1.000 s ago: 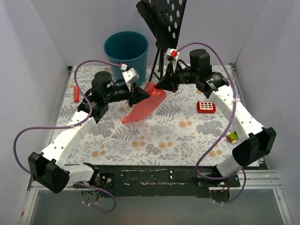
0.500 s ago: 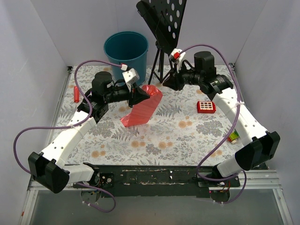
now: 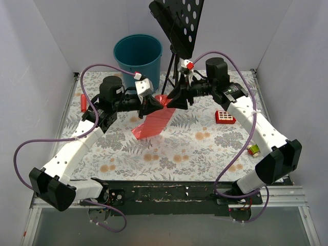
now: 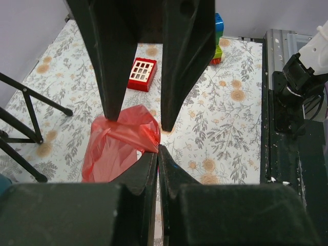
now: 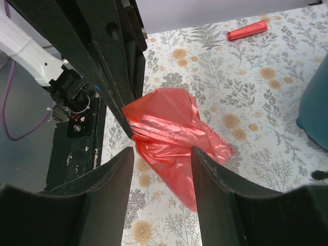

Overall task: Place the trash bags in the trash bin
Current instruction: Unfold the trash bag at the center of the board.

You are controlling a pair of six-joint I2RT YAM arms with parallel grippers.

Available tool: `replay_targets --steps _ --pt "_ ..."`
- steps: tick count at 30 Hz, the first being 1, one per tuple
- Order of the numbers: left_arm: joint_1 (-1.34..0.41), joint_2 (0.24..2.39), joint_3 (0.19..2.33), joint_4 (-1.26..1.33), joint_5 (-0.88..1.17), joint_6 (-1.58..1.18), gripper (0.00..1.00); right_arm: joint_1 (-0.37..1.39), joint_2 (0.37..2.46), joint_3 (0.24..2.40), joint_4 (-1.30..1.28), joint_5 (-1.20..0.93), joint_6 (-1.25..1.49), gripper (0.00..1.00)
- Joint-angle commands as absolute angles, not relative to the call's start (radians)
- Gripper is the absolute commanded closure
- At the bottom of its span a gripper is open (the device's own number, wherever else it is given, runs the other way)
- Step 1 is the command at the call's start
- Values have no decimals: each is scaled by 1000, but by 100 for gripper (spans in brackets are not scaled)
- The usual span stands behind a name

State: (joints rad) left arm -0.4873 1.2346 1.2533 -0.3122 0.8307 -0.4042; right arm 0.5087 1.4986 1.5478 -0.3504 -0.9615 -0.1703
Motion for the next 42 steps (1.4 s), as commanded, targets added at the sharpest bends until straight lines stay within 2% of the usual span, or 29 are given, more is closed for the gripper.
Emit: replay_targets --steps 1,10,18,29,38,39,42 --pt "-497 1230 1312 -370 868 -327 100 532 1535 1594 -301 -1043 -169 43" --pt "-503 1236 1333 -459 868 -213 100 554 1562 1609 -247 -1094 -123 47" --pt "-505 1230 1331 -515 854 -94 100 557 1571 1638 -273 -1166 -104 41" --pt "-505 1216 1333 -480 856 -121 100 566 1589 1611 -291 -1092 -126 43" --pt "-505 1204 1321 -451 839 -138 100 569 1598 1601 -298 -1091 -136 52" --pt "-505 1203 1319 -451 836 -134 100 569 1597 1597 -298 -1094 -137 54" --pt "-505 1195 1312 -449 831 -126 100 569 1597 1588 -307 -1106 -147 74"
